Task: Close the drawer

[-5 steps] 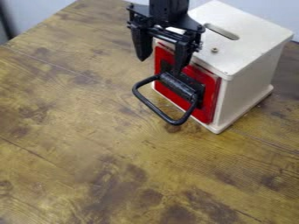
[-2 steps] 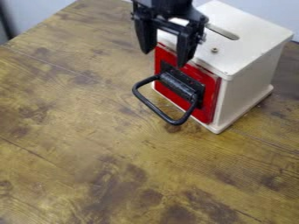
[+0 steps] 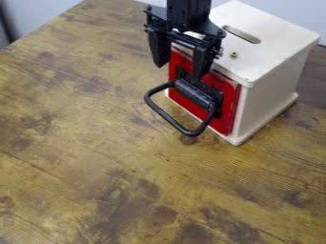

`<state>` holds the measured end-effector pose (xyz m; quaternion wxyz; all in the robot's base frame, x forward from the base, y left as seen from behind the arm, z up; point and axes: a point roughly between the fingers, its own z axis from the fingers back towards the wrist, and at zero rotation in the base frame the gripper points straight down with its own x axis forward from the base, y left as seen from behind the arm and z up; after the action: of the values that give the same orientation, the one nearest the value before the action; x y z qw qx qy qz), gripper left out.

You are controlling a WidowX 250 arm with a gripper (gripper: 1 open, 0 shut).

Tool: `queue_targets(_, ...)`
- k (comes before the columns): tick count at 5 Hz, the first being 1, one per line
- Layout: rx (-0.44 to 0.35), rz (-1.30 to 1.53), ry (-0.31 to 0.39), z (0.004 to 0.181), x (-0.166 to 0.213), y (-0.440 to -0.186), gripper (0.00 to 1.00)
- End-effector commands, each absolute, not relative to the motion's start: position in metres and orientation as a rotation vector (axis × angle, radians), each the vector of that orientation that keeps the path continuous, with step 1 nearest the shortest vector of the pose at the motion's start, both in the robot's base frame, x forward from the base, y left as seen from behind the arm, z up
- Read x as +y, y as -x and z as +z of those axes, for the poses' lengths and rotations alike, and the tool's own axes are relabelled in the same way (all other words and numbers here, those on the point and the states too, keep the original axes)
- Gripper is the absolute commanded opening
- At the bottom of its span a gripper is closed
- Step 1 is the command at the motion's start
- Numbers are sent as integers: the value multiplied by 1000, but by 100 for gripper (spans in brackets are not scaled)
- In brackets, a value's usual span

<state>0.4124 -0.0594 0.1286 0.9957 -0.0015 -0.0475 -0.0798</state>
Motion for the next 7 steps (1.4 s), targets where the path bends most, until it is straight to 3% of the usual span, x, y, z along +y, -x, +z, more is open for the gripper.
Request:
queue_targets(1,-200,-162,11,173,-57,-406,100)
queue_targets(3,-220,-1,5,183,-62,-405,100)
queue_targets(5,-222,-59,30,175,-80,-408,100)
queue_targets(7,-190,-43,18,156,-53,-407,100)
